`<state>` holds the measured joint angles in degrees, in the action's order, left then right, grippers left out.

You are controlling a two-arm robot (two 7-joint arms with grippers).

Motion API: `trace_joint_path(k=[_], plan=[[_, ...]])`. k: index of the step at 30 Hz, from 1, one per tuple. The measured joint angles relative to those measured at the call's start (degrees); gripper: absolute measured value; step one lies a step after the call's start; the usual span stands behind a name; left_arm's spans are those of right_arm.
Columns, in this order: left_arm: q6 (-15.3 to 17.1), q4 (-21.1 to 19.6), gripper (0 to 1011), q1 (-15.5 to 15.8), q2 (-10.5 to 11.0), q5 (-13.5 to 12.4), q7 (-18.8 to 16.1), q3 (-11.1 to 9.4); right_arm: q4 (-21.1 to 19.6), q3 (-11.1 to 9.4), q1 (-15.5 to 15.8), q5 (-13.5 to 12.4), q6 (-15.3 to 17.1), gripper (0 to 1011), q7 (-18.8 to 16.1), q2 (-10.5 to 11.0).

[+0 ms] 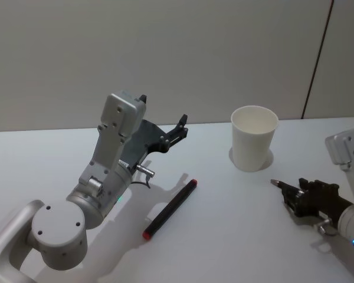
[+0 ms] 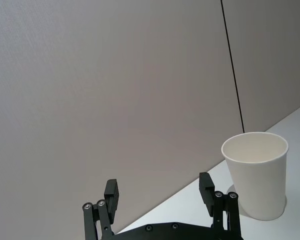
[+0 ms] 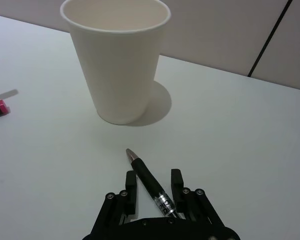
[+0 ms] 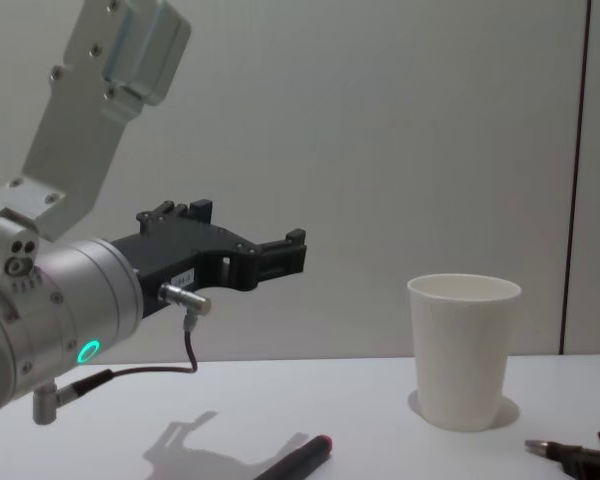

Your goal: Place the pen into the pen holder.

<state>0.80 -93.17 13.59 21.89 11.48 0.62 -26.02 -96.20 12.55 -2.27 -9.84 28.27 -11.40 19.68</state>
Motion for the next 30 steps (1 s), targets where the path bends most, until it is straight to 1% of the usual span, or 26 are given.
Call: trace_joint_path(k=[2,3,5,7,12,27,30], plan=[[0.0,0.0,1001,0.0,0.0,0.0,0.0,0.0,0.0,0.0,-0.1,0.0,-0.2,390,-0.5,0.0],[0.0,0.0,1001,0.0,0.0,0.0,0.0,0.0,-0.1,0.0,-0.1,0.0,-0.2,367,-0.7,0.0],[0.0,0.0,1001,0.0,0.0,0.0,0.0,0.0,-0.1,0.1,-0.1,0.0,-0.3,290,-1.0,0.0],[0.0,0.0,1001,0.0,0.0,0.0,0.0,0.0,-0.2,0.1,-0.2,0.0,-0.4,253,-1.3,0.0],[0.0,0.0,1001,0.0,0.0,0.0,0.0,0.0,-0.3,0.1,-0.3,-0.1,-0.6,118,-1.8,0.1],[0.0,0.0,1001,0.0,0.0,0.0,0.0,0.0,-0.6,0.1,-0.4,-0.4,-1.1,108,-2.6,0.1],[0.0,0.0,1001,0.0,0.0,0.0,0.0,0.0,-0.7,0.0,-0.4,-0.7,-1.6,107,-2.7,0.1]])
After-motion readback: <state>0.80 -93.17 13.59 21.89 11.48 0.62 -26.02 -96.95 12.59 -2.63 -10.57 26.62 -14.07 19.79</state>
